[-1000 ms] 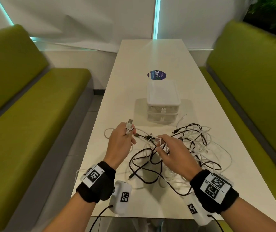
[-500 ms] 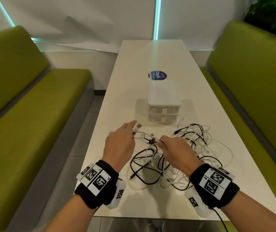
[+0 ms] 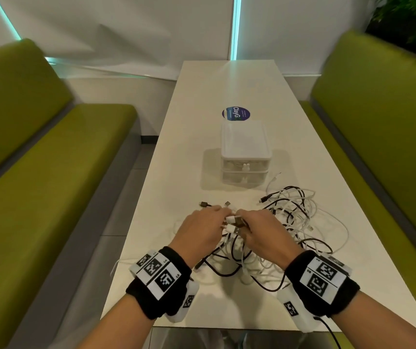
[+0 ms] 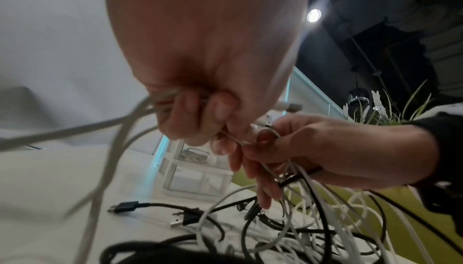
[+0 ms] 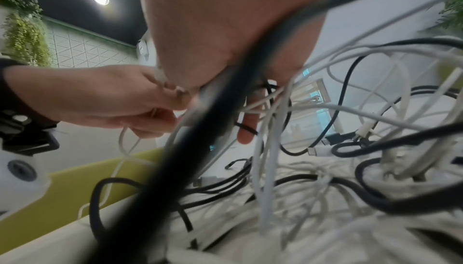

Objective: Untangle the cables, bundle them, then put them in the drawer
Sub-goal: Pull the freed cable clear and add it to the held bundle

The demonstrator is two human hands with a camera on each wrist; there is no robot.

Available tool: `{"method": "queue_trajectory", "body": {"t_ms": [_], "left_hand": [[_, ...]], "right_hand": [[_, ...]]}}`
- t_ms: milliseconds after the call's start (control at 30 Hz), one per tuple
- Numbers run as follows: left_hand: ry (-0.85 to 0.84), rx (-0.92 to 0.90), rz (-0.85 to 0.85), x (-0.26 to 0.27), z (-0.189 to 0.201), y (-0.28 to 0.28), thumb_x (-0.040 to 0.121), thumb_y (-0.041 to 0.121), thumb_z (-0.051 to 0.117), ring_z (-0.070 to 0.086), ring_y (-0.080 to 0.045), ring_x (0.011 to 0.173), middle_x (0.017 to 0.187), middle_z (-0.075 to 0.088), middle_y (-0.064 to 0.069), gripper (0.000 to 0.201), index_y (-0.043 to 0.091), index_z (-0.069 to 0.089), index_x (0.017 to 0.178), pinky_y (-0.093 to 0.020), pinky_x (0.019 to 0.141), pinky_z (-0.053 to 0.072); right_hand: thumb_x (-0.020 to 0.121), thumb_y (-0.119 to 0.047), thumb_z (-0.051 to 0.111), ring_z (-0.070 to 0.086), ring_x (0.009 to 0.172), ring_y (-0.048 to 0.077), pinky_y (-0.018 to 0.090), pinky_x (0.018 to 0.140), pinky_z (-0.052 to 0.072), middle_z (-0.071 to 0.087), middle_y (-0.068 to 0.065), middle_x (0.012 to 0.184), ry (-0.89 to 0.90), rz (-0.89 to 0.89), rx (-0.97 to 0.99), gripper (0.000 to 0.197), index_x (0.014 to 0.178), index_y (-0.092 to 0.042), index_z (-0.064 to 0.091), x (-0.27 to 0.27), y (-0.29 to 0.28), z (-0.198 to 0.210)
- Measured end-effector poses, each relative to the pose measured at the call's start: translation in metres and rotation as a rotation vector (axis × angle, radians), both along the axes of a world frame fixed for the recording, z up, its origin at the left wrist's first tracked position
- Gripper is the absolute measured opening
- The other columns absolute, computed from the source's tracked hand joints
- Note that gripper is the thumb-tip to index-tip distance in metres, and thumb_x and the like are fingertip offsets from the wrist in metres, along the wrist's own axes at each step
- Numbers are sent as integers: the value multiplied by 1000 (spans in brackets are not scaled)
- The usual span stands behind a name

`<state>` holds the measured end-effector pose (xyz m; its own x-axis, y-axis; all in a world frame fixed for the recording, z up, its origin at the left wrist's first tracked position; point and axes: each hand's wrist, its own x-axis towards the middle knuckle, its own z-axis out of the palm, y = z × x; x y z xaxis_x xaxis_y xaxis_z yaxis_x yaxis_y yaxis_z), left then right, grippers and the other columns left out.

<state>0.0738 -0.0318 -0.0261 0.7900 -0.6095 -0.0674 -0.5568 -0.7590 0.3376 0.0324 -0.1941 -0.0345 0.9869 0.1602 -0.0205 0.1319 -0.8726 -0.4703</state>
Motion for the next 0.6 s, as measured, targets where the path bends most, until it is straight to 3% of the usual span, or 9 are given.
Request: {"method": "queue_trajectory", "body": {"t_ms": [67, 167, 233, 267, 333, 400, 500, 600], "left_hand": [[-22, 37, 35, 2, -3, 1, 88, 7, 42, 60, -31, 96, 108, 66, -3, 38, 25, 56, 118, -42, 78, 48], [-43, -10, 77, 8, 3, 6, 85, 5, 41, 59, -34, 85, 92, 65, -5, 24, 22, 52, 96, -43, 70, 47], [-56, -50, 106, 11, 9, 9, 85, 3, 41, 57, -35, 82, 87, 65, -6, 21, 23, 46, 87, -43, 69, 45], [-65, -67, 125, 12, 12, 11, 86, 3, 41, 57, -34, 82, 88, 65, -5, 23, 24, 47, 89, -42, 70, 45], [-89, -122, 175, 14, 16, 15, 87, 1, 41, 58, -31, 81, 89, 66, -2, 26, 22, 55, 96, -42, 73, 46], [-109, -197, 217, 17, 17, 19, 88, 0, 42, 58, -29, 78, 86, 66, 0, 28, 20, 59, 98, -41, 72, 47], [-117, -257, 262, 18, 13, 19, 88, -1, 41, 58, -27, 77, 87, 65, 2, 27, 22, 54, 90, -39, 71, 45], [-145, -326, 251, 16, 10, 15, 87, -6, 40, 60, -22, 91, 116, 59, 6, 41, 22, 58, 110, -40, 78, 48]], "right_hand": [[92, -14, 52, 58, 77, 23, 33, 65, 43, 68, 3, 90, 13, 3, 9, 7, 96, -20, 52, -2, -2, -5], [91, -4, 52, 65, 93, 19, 37, 77, 54, 57, -7, 124, -19, -20, 103, 48, 127, -34, 40, 0, -6, -14], [86, 4, 53, 61, 101, 22, 38, 88, 51, 44, -9, 134, -106, -3, 36, 56, 125, -34, 43, 2, -10, -17], [86, 2, 55, 59, 103, 23, 39, 95, 47, 45, -7, 134, -160, 4, -20, 48, 121, -29, 50, 3, -11, -19], [92, -11, 57, 60, 98, 20, 43, 99, 42, 56, -4, 120, -257, -19, -85, 20, 108, -21, 63, 3, -13, -19], [92, -17, 60, 60, 86, 20, 44, 89, 46, 60, -2, 100, -323, -51, -93, 8, 94, -17, 68, 2, -13, -18], [89, -12, 63, 57, 76, 22, 39, 74, 47, 59, 0, 89, -341, -76, -108, 8, 84, -14, 70, 4, -9, -19], [93, -11, 55, 44, 67, 16, 34, 70, 39, 52, -6, 79, -279, -76, -127, 15, 86, -18, 66, 9, -6, -16]]}}
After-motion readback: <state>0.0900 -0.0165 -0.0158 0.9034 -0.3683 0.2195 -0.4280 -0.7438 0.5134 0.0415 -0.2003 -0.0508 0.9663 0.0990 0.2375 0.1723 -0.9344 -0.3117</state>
